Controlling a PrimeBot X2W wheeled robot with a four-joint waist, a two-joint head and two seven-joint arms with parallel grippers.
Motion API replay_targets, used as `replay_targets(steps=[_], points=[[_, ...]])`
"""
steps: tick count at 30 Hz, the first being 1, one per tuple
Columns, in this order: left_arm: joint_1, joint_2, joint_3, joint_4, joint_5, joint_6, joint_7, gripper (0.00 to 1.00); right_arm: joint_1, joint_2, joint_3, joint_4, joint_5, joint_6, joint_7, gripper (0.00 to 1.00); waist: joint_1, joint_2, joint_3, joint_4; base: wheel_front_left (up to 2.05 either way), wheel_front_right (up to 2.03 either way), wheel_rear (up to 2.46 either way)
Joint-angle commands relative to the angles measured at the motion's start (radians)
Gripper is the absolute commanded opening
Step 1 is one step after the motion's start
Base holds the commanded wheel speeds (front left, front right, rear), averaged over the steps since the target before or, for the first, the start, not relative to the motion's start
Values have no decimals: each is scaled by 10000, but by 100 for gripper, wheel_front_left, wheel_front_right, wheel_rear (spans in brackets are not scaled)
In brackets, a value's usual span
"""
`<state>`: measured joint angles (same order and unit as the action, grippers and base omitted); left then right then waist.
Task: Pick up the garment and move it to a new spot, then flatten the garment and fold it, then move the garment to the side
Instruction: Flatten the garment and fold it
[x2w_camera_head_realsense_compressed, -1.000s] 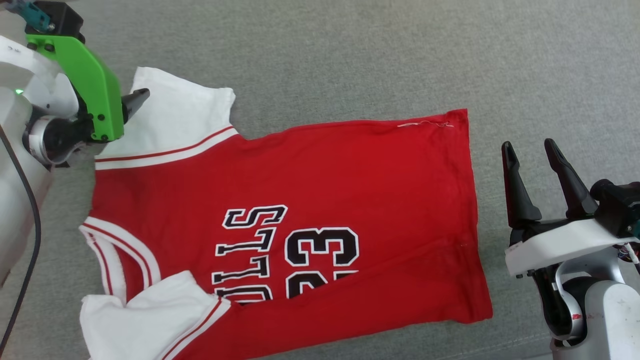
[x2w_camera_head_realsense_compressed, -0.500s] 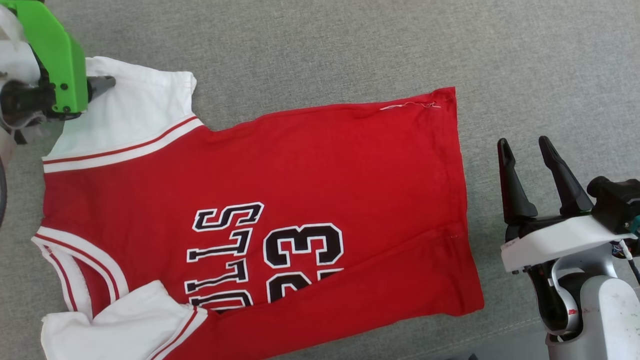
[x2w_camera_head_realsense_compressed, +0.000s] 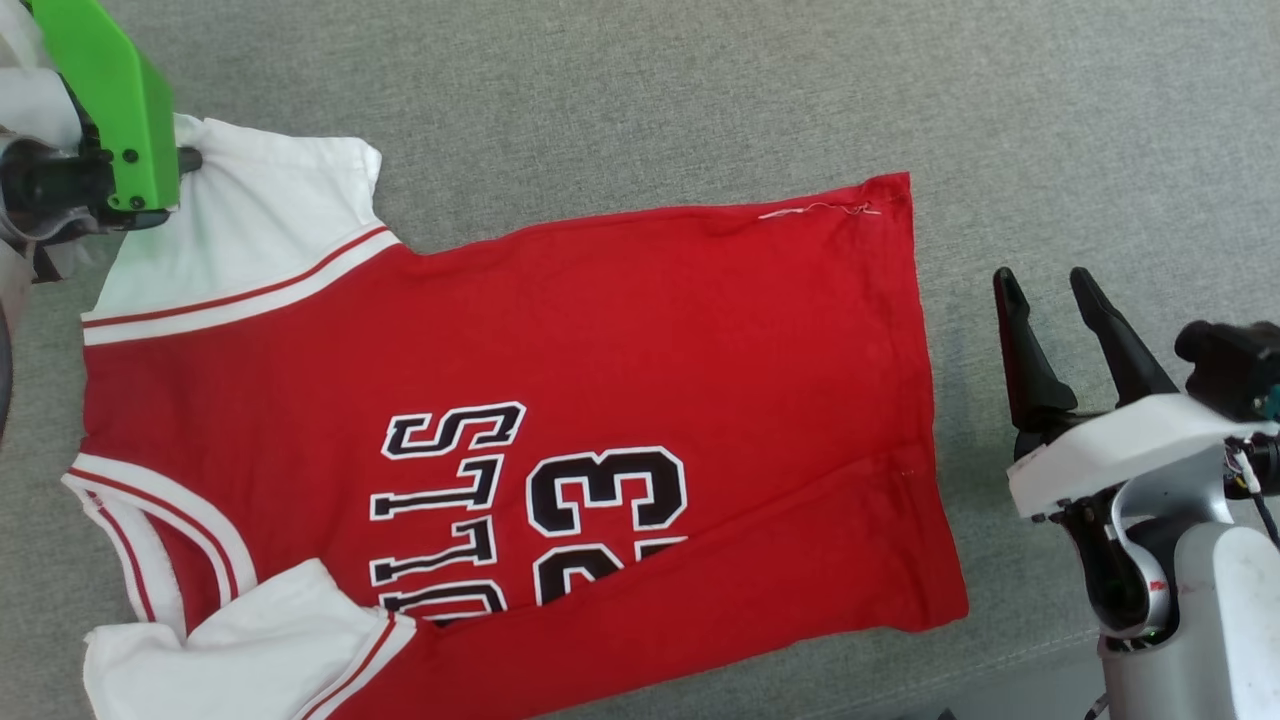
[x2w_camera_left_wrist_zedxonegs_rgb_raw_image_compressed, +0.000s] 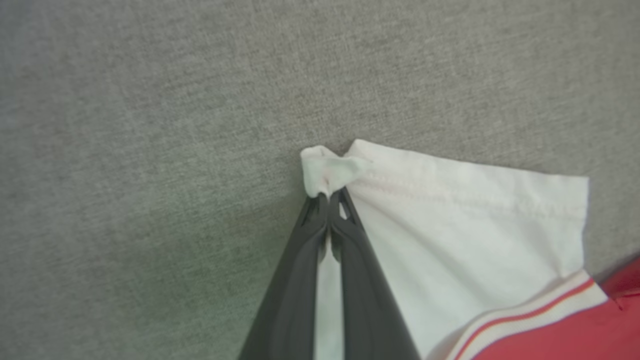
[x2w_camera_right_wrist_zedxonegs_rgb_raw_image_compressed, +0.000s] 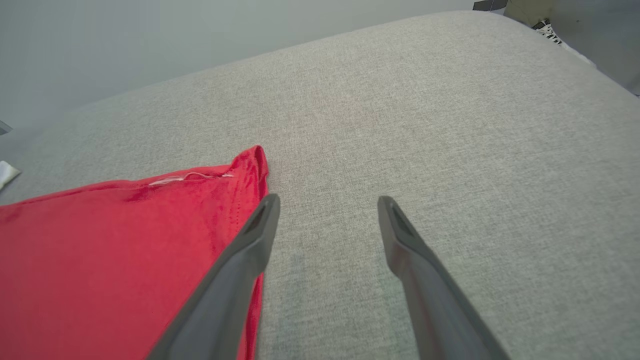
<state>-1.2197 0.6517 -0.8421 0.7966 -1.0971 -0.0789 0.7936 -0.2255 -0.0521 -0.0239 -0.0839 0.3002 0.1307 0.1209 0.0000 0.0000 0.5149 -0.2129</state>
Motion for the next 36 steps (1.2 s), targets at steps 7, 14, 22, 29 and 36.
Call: replay_targets(steps=[7,14,22,29,36], points=[[434,-336,-229,-576,207,-2,-423,0,-1128,-960,103,953,848,0,2498,100,0,0,-644,662,0,0,0],[337,-488,-266,-1405,404,-19,-894,0,-2280,-1786,489,1496,1538,0,5301,100,0,0,-861,1333,0,0,0],[327,-460,-281,-2290,576,70,-1231,0,-3625,-2143,1235,2332,1504,0,7030,100,0,0,-706,1863,0,0,0],[588,-520,-161,-2687,399,150,-1523,0,-3914,-2132,1626,3578,1560,0,7266,100,0,0,-543,2144,0,0,0],[865,-561,-174,-2561,285,71,-1706,0,-3481,-2114,1859,4319,1690,0,8436,0,0,0,-687,2204,0,0,0]])
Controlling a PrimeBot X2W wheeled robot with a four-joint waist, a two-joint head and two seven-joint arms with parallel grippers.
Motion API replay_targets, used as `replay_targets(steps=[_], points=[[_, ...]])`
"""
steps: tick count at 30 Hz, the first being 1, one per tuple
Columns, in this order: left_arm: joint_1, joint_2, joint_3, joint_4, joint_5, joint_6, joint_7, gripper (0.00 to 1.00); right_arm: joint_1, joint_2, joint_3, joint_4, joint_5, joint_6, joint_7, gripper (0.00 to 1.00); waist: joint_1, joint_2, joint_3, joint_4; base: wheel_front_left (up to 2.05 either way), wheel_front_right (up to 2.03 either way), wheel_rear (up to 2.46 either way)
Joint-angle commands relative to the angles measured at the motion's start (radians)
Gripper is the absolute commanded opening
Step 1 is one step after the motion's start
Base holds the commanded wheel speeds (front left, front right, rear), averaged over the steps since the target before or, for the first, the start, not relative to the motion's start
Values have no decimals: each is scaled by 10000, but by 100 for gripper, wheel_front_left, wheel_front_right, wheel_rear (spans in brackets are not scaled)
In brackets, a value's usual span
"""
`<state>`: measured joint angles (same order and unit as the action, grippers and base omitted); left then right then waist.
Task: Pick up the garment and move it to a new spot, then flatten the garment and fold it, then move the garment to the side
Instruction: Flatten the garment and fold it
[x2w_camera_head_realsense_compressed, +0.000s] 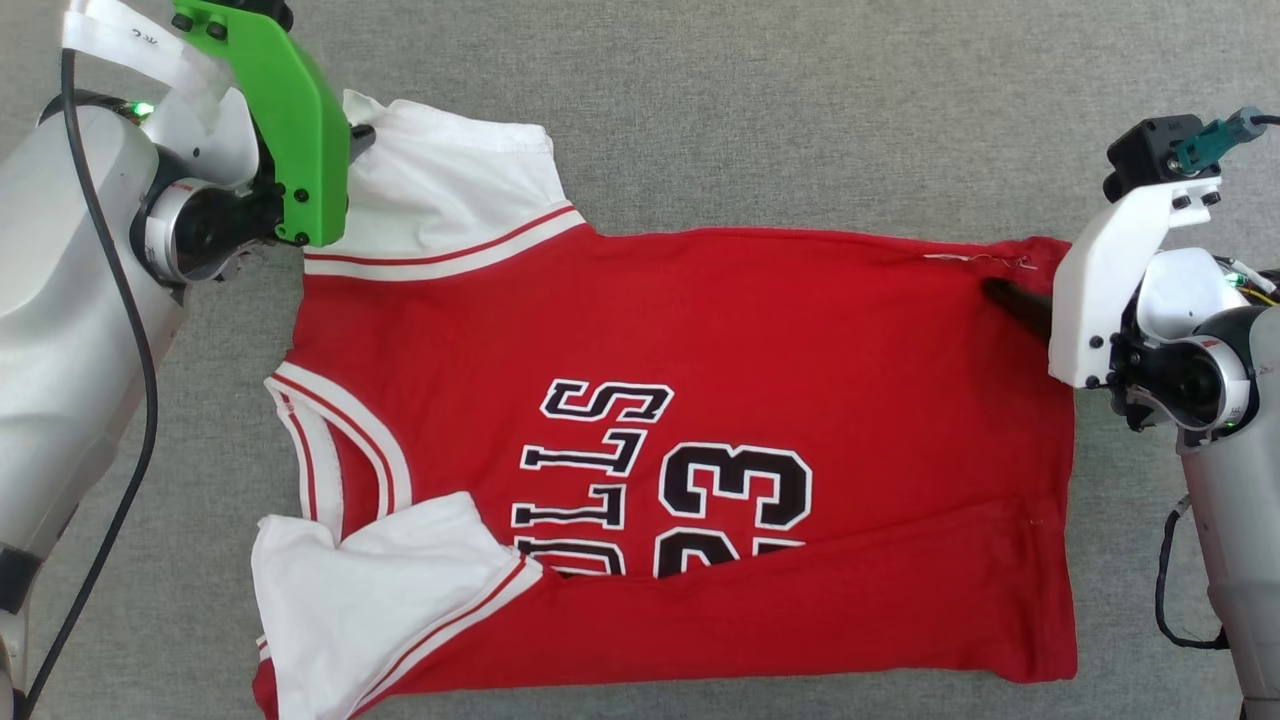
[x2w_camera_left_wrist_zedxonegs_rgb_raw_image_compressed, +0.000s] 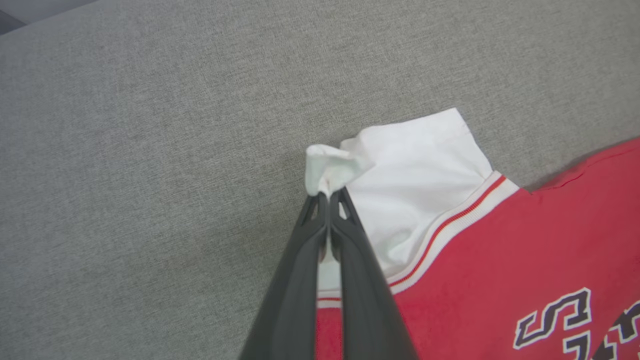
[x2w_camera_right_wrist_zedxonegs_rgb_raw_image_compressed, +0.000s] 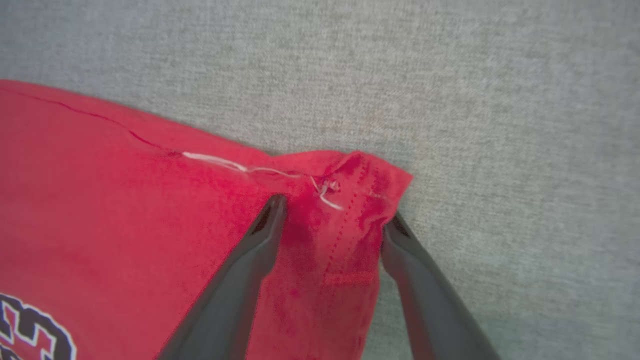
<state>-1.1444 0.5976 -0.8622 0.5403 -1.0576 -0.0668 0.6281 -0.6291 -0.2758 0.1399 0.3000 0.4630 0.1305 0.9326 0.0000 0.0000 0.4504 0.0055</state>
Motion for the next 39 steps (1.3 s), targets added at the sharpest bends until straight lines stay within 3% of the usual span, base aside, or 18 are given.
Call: replay_targets(steps=[1,14,25,31,32,39], points=[[127,-20,20,36,-94,-71,-108,0,567,119,179,403,82,2,273,0,0,0,-99,32,0,0,0],[1413,201,285,102,-338,-137,-1554,0,1645,31,-1314,-1217,-157,2,-1289,0,0,0,-1637,371,0,0,0],[4516,897,725,-1599,-1078,906,-3119,0,4103,532,-1941,-1975,-202,2,-1742,0,0,0,-2839,847,0,0,0],[6180,1328,912,-2851,-1281,1754,-3991,0,4983,859,-2248,-1944,-143,2,-2070,0,0,0,-3148,985,0,0,0],[7125,1465,903,-3475,-1416,2195,-4343,0,5377,986,-2422,-1816,-111,2,-2335,0,0,0,-3297,1031,0,0,0],[8891,1213,795,-4188,-2051,2783,-4795,0,6122,1161,-2687,-1521,-184,2,-2925,0,0,0,-3486,1048,0,0,0]])
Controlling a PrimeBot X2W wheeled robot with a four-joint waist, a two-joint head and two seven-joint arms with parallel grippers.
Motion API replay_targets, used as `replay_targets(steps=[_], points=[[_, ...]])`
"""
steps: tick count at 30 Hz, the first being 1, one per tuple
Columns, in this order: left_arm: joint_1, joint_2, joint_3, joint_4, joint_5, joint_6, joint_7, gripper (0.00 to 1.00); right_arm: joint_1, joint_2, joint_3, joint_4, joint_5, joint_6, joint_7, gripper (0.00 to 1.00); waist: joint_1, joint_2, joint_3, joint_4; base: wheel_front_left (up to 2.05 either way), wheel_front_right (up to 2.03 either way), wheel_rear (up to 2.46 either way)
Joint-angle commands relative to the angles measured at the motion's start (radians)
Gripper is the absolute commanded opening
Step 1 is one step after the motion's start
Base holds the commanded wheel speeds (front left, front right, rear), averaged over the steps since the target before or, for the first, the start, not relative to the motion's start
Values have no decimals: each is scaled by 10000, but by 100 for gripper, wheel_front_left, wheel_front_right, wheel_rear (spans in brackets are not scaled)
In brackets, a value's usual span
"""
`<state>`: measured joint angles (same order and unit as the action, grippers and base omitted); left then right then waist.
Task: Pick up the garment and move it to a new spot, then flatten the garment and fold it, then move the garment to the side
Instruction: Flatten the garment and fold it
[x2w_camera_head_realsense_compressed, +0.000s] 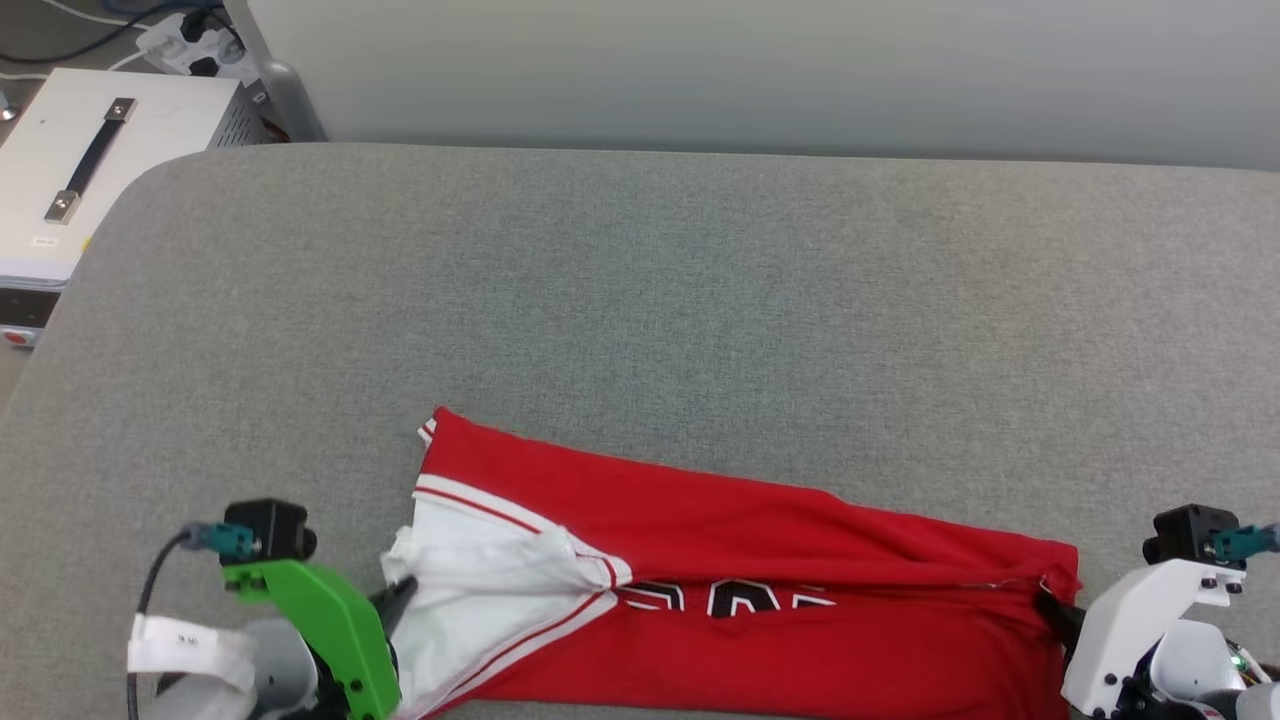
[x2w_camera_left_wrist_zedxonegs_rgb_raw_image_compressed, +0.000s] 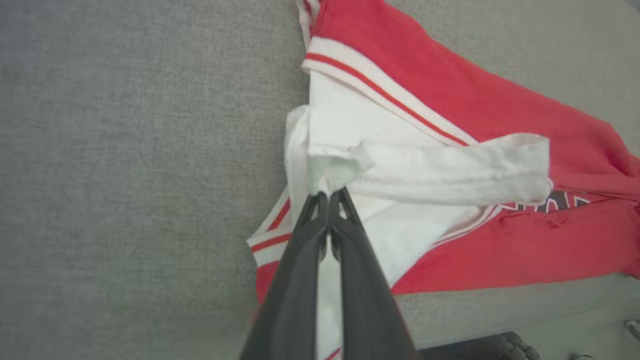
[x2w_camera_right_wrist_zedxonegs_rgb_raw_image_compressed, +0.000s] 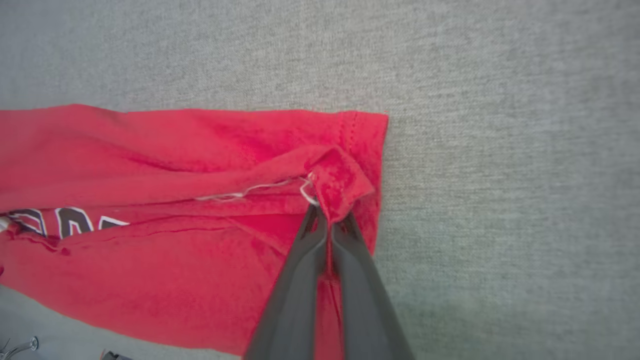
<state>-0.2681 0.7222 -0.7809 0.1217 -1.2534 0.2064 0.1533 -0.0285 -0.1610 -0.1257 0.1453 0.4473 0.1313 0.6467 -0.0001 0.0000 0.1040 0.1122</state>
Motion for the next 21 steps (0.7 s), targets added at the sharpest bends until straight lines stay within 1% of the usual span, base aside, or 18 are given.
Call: replay_targets(steps=[1,4,7,8,9,10,11,12,17,21], points=[[347,-112,-80,5,-179,65,-66,0,210,30,-47,60,-50,-6,-193,0,1,0,-32,-22,0,0,0],[707,-394,-183,135,-419,-81,-115,0,466,161,-110,179,-77,-6,-431,0,1,0,-44,-22,0,0,0],[793,-638,-223,514,-496,-324,-247,0,656,323,-148,292,-89,-6,-639,0,1,0,-33,-40,0,0,0],[771,-694,-253,630,-471,-379,-266,0,707,363,-148,327,-91,-6,-677,4,1,0,-34,-43,0,0,0],[751,-796,-220,774,-504,-442,-343,0,763,420,-141,360,-84,-6,-715,29,1,0,-41,-54,0,0,0],[732,-862,-216,880,-519,-499,-373,0,795,467,-158,375,-60,-6,-758,77,1,0,-51,-59,0,0,0],[705,-930,-227,996,-531,-561,-379,37,822,507,-177,384,-50,-6,-821,100,1,0,-64,-66,0,0,0],[673,-985,-218,1074,-536,-598,-408,100,843,528,-176,396,-54,-6,-852,100,1,0,-77,-74,0,0,0],[488,-1134,-67,1187,-482,-805,-745,100,976,594,-179,187,-50,-6,-1073,100,1,0,-189,-96,0,0,0],[354,-961,62,927,-210,-782,-1098,100,1129,614,-164,-383,-73,-6,-1170,100,1,0,-273,-115,0,0,0]])
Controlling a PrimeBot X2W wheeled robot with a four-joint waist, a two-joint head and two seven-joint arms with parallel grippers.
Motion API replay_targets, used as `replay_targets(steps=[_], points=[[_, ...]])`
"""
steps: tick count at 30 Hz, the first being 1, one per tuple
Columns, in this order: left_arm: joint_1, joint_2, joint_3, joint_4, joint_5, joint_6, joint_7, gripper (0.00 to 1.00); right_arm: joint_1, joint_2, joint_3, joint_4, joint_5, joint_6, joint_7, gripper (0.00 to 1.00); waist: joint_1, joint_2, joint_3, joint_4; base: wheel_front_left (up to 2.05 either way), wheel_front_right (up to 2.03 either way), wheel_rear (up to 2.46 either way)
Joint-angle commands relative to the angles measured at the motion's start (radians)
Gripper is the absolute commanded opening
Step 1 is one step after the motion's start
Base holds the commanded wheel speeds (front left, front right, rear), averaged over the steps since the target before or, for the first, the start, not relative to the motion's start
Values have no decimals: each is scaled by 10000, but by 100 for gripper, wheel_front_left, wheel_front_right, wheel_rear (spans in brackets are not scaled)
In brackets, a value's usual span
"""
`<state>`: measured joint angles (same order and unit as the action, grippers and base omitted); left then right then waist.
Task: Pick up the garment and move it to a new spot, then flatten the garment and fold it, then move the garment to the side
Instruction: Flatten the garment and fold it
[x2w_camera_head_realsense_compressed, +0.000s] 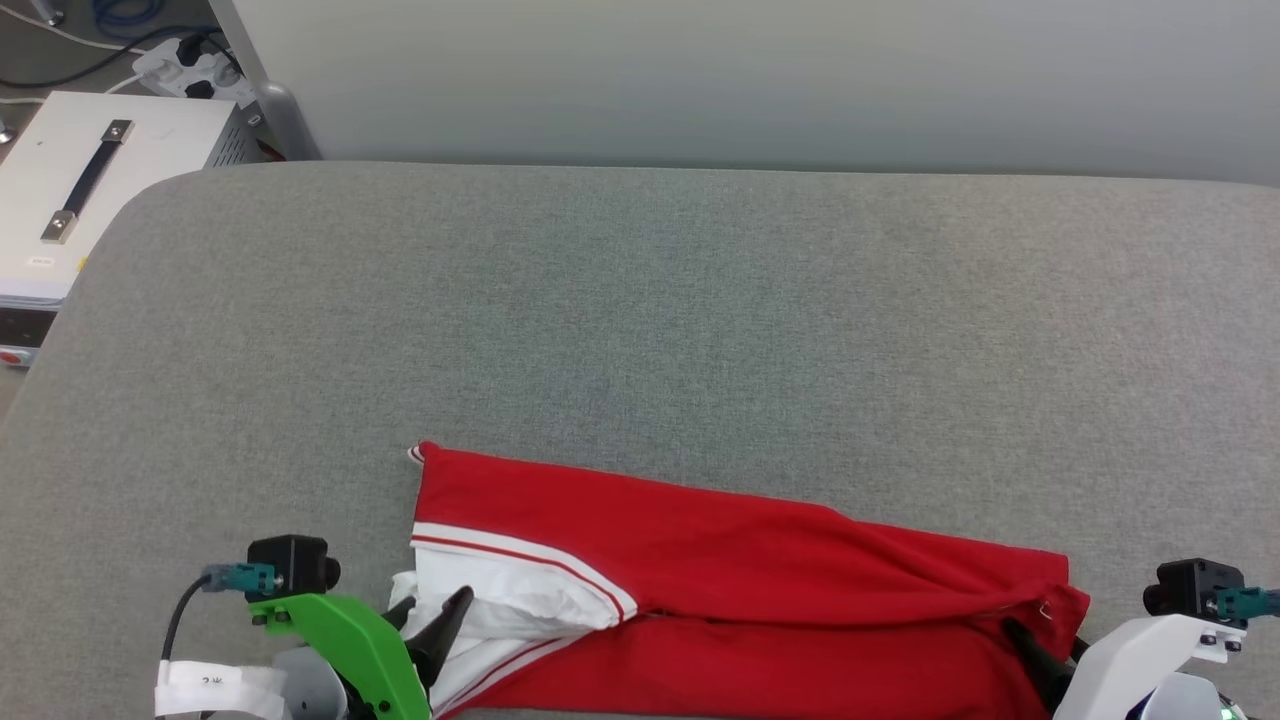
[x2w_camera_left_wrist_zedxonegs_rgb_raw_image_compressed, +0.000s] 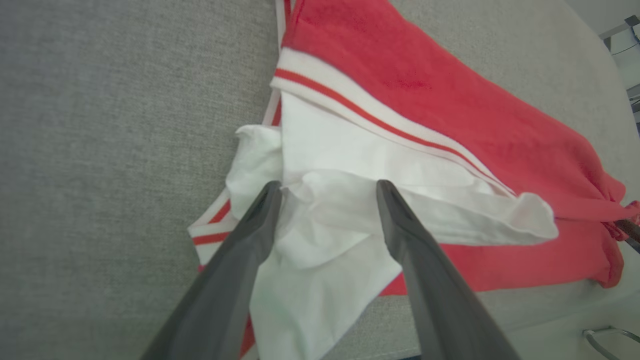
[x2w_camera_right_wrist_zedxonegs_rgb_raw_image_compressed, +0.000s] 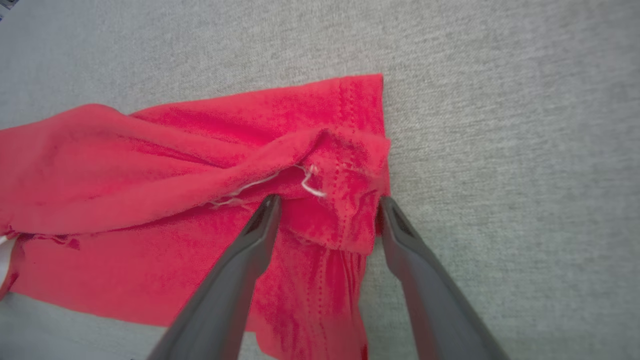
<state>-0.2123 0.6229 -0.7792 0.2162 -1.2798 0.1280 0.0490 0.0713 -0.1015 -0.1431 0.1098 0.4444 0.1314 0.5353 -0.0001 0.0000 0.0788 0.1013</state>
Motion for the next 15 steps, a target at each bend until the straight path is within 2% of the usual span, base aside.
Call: replay_targets(steps=[1,8,11,15], points=[[-229,84,77,-109,128,39,-140,100,169,24,12,-187,-53,-7,-42,100,1,0,-46,-11,0,0,0],[-250,501,460,-1131,865,728,-1190,100,478,65,-166,-1673,-154,-7,575,100,1,0,-263,-69,0,0,0],[-213,600,607,-1616,1236,1133,-1701,100,547,107,-437,-2249,-195,-7,1144,100,1,0,-288,-75,0,0,0],[-176,581,858,-2172,1606,1406,-2423,100,519,153,-1002,-2741,-351,-7,1813,100,1,0,-257,-20,0,0,0]])
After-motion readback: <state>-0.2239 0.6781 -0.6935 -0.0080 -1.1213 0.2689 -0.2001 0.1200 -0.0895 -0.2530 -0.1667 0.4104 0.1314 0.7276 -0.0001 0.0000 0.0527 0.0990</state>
